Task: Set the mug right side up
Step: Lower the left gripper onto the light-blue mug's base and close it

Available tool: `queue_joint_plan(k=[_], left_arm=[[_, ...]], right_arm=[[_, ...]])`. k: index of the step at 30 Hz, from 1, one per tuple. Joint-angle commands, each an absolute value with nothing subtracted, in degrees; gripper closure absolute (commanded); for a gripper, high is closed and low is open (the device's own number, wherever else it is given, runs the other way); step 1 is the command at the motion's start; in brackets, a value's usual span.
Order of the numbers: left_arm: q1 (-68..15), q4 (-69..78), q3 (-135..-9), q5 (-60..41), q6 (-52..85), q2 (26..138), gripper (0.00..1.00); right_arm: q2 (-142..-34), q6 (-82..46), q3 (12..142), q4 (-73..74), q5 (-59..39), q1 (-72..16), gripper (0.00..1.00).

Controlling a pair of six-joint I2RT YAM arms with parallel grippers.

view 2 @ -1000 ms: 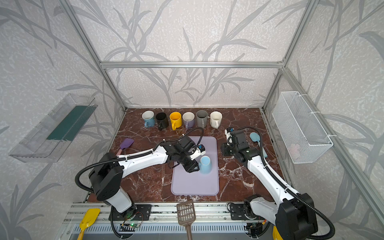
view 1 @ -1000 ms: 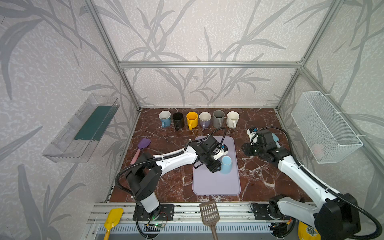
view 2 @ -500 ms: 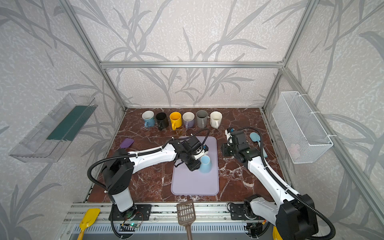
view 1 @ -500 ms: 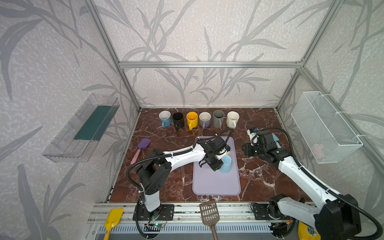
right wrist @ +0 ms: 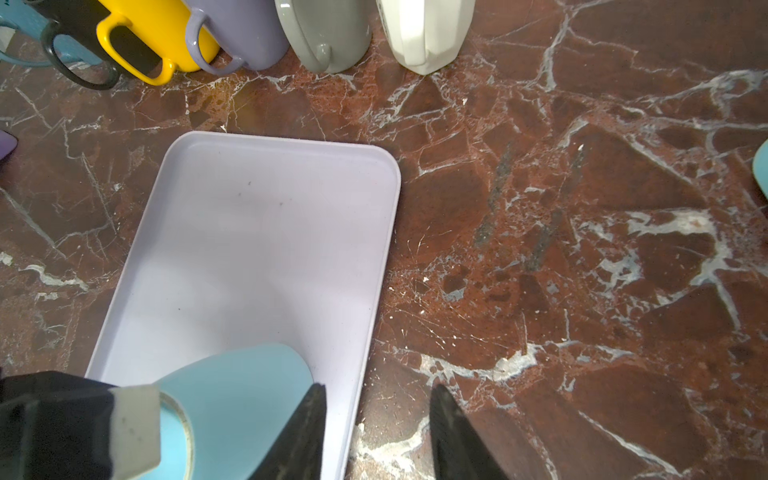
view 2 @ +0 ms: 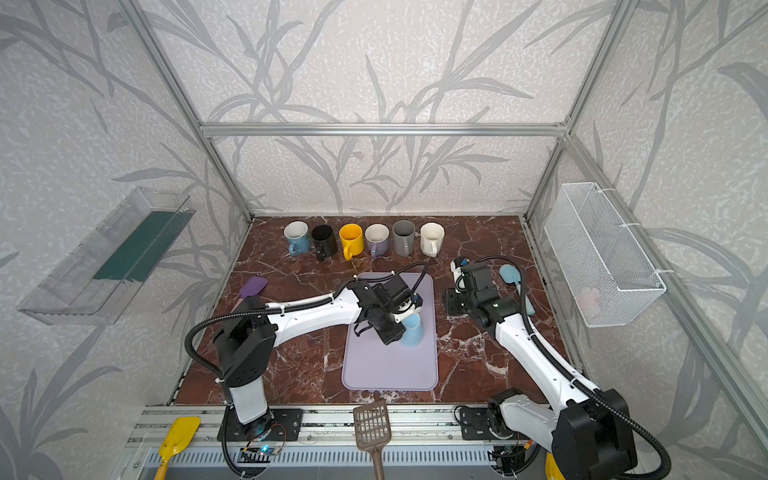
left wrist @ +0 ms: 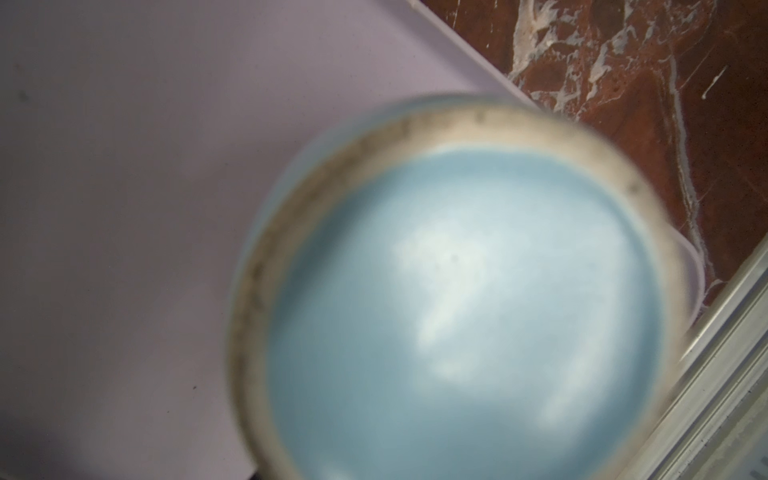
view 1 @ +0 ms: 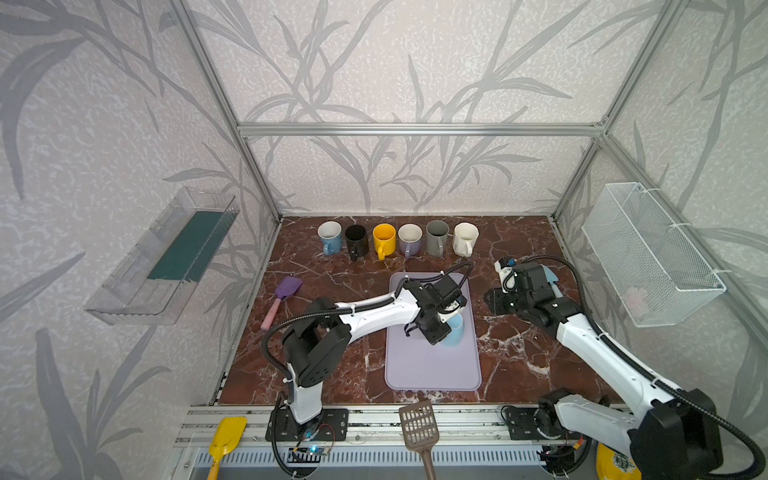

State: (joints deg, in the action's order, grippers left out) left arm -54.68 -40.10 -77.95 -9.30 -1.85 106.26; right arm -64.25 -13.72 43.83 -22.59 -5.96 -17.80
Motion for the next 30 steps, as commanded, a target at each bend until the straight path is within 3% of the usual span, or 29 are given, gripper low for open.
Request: queue_joint_plan(k=[1,30], left_arm=[[-55.3,-43.0,-79.9,-7.7,-3.1,107.0,0.61],[-56.3,-46.2,-83.4,-5.3,-2.5,108.9,0.93]], right_arm=[[-62.8,-13.5,43.2,-23.4,-5.0,-18.0,0.58],[-62.1,-13.1,43.4,-23.9,-4.3,-18.1,0.58]])
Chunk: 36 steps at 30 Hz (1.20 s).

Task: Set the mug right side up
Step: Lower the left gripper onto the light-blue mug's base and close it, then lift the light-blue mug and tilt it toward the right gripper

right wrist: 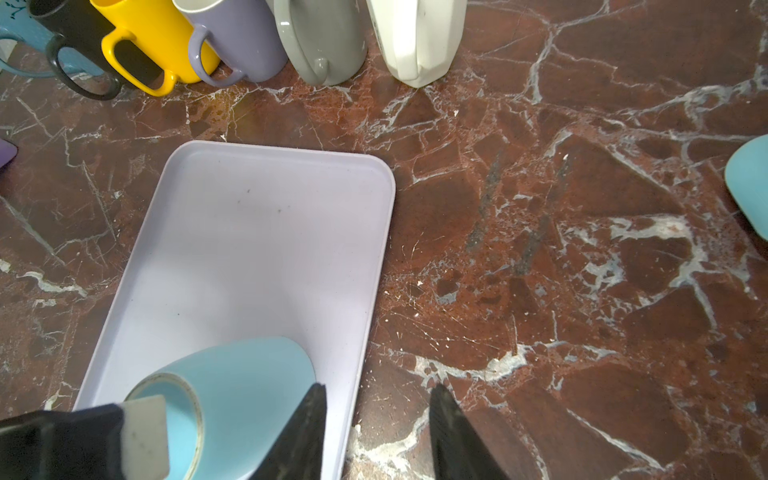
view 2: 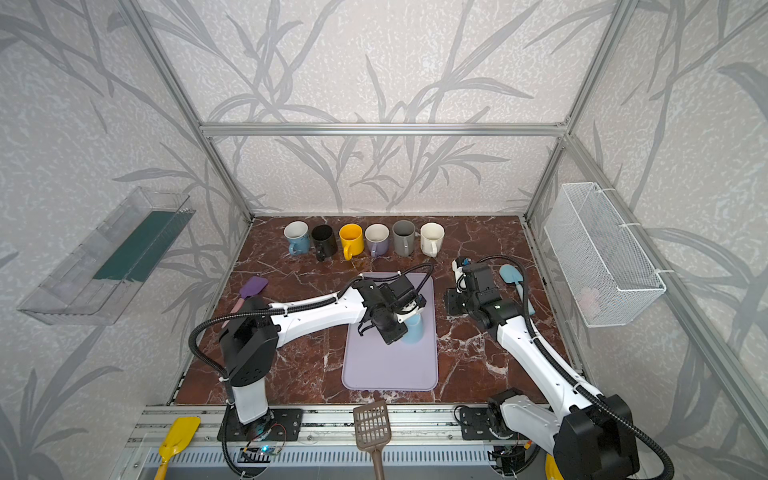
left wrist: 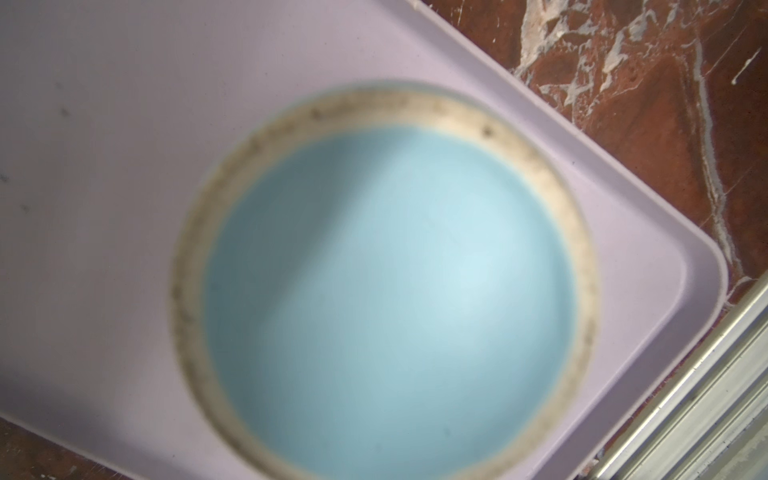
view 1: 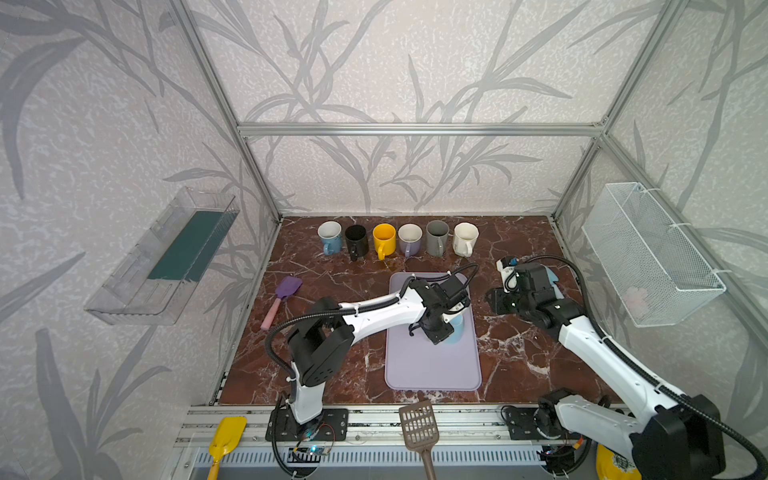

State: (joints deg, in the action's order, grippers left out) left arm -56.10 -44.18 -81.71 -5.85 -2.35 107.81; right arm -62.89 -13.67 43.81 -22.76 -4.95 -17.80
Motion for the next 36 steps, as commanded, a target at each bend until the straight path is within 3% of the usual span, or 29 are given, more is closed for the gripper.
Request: queue_joint_plan(k=[1,3,16,36], left_arm=[[-56.2,-46.2,-83.4,-5.4,-2.4,108.7,0.96],[-56.2,-45.8,-83.2,-5.6,-2.3,108.4,1.00],[-53.7,-39.4,-78.6,-7.9,0.4,102.5,1.00],[-42.2,-22.4,-64.4,-20.9,9.0,87.9,1.00]], right_arm=[[-62.1,-13.1,43.4,-23.8,-4.3,-18.0,0.58],[-62.2,-13.1,43.5,-23.7,-4.4,-18.0,0.58],[-63.5,-13.1,43.6,-22.8,-5.6,-18.0,0.58],[-66.1,-16.6,42.2,-17.2,-14.1,-18.0,0.58]])
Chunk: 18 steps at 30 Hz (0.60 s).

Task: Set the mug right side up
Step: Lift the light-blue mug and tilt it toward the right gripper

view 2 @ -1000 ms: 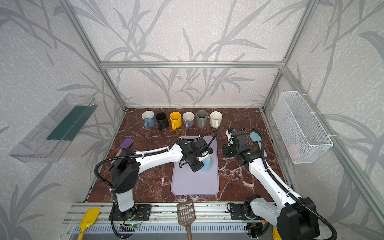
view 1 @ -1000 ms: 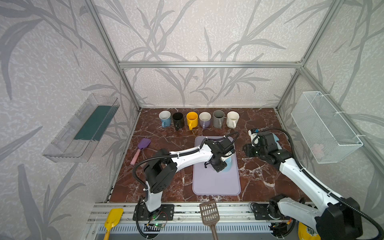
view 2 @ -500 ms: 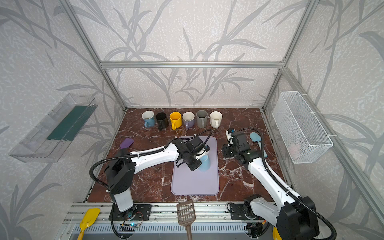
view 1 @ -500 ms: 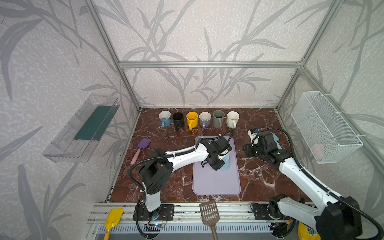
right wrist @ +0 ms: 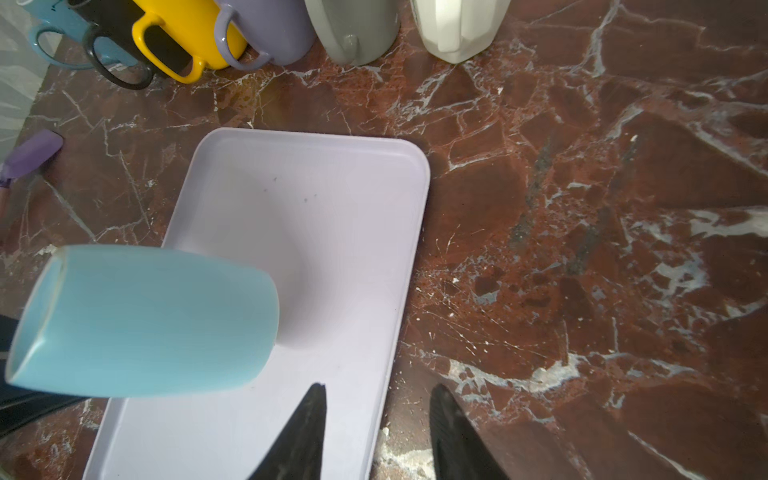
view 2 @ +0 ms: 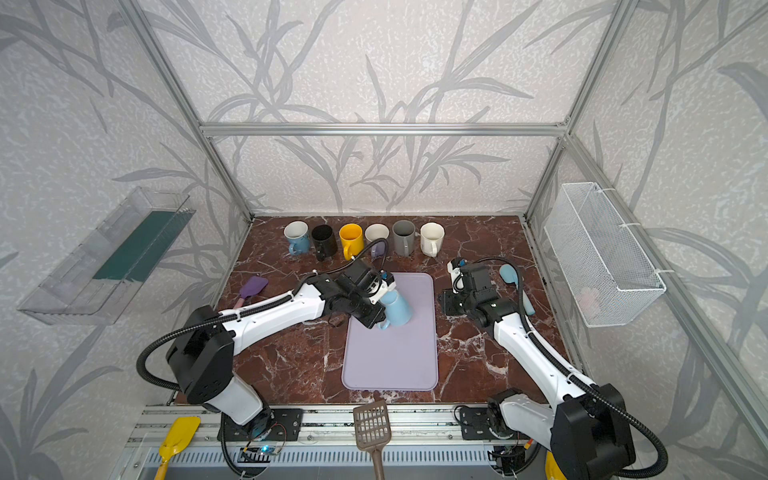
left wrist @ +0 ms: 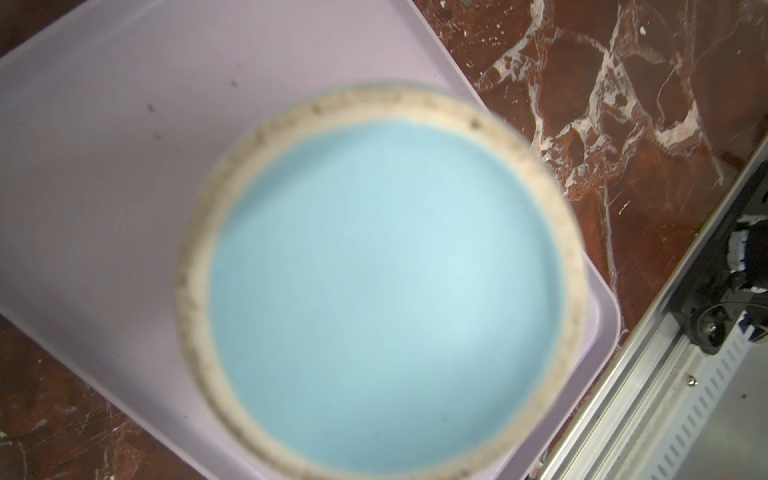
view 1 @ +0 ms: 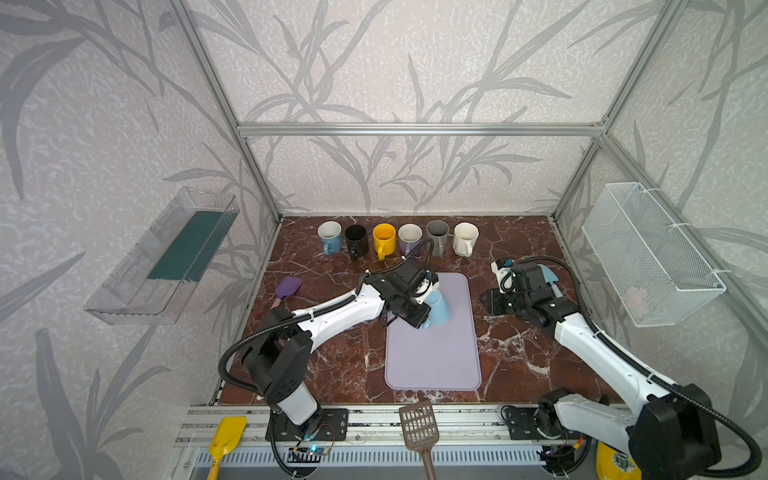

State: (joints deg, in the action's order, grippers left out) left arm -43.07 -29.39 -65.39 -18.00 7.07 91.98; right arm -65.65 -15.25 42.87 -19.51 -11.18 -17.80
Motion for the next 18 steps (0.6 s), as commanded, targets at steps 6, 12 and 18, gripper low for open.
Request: queue_joint_plan(k=[6,12,18], left_arm=[[-39.4,-14.5,-58.6,-22.3,12.8,82.0,1.00],[-35.6,-9.1,-54.8,-27.1,16.9,77.8,1.00],[-31.7,-0.7,-50.3,-32.7,21.9,75.0,1.00]], right_arm=[[-66.3,-18.7,41.2,-14.1,-17.2,-18.0,0.57],[-67.0,-20.7,40.5,-11.8,-20.1,-18.0,0.57],[-67.2,-23.3,39.4,-8.1,-23.8,-18.0,0.57]])
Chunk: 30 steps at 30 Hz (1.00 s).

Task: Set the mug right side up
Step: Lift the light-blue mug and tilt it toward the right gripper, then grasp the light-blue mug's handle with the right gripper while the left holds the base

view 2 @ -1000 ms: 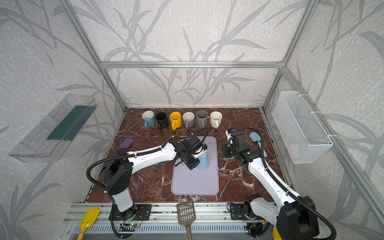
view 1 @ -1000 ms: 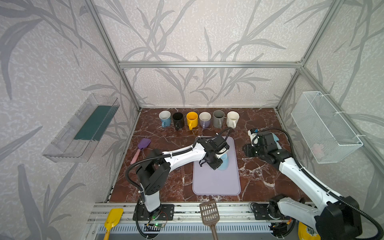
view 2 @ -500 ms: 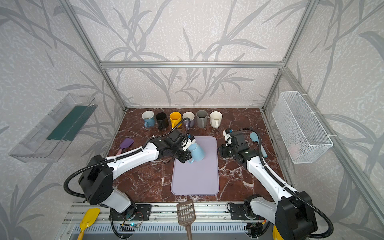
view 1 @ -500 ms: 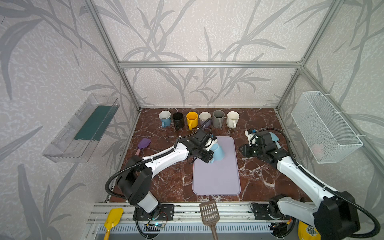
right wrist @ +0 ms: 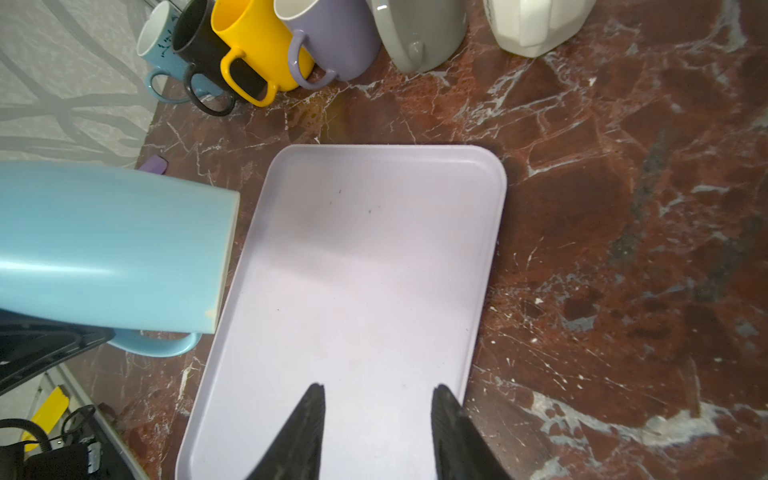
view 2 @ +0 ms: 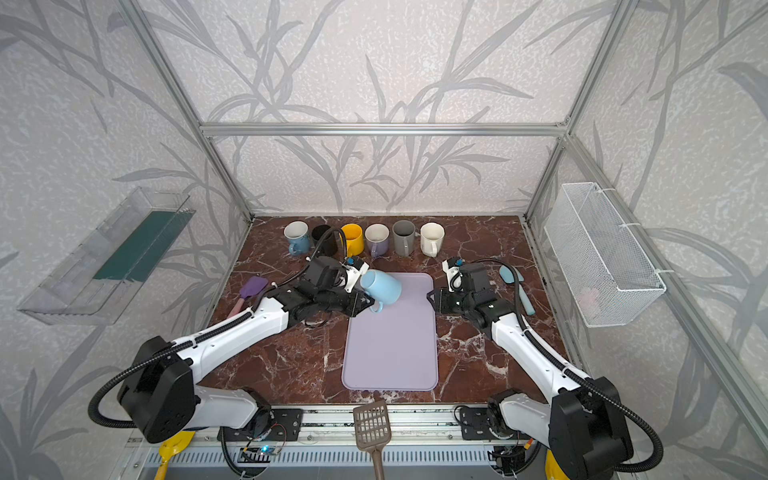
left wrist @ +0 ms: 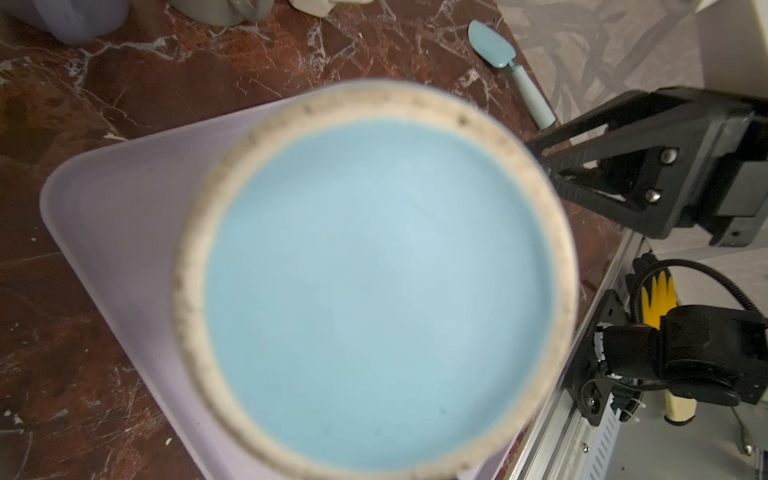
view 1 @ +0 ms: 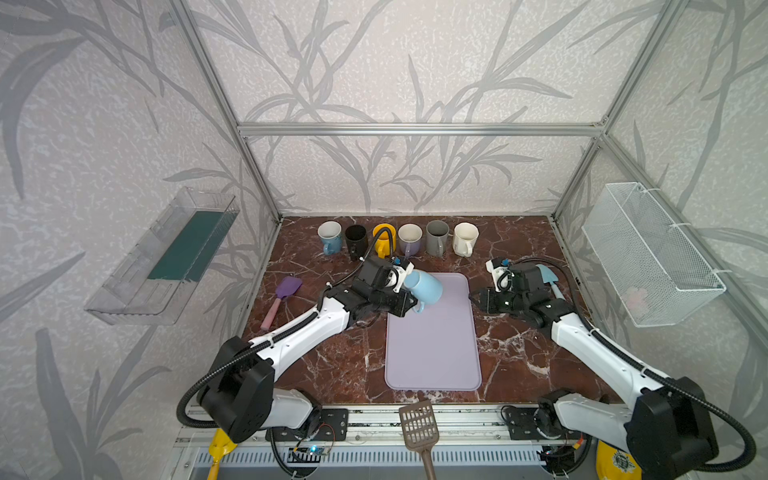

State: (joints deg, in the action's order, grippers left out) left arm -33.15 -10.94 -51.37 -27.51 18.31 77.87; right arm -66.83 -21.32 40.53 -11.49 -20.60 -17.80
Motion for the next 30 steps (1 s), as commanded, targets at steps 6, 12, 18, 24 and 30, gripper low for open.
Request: queue_joint_plan(k=[6,12,18,24,30], left_arm=[[-28.8,2.1,-48.4,-35.9,23.9,73.9,1.00],[-26.6,7.2,-46.5,-40.2,27.0,73.5,1.00],[-25.7,14.2,-44.8,-44.9,30.2,73.4,1.00],[-24.6,20.6,-43.4,-47.7,33.5,73.2,1.00],[-23.8,25.7,-42.3,-49.5,36.2,73.1,1.00]], right_arm=[[-68.4,-22.8,40.1,-7.6,-26.3,-18.0,0.57],[-68.6,-24.3,39.2,-4.2,-28.7,-18.1,0.56],[-69.2,-27.6,37.9,2.0,-31.8,-18.9,0.57],[-70.9,-31.0,37.5,8.1,-33.0,-22.0,0.56],[-72.3,-34.5,37.6,13.9,-34.2,-25.0,0.56]])
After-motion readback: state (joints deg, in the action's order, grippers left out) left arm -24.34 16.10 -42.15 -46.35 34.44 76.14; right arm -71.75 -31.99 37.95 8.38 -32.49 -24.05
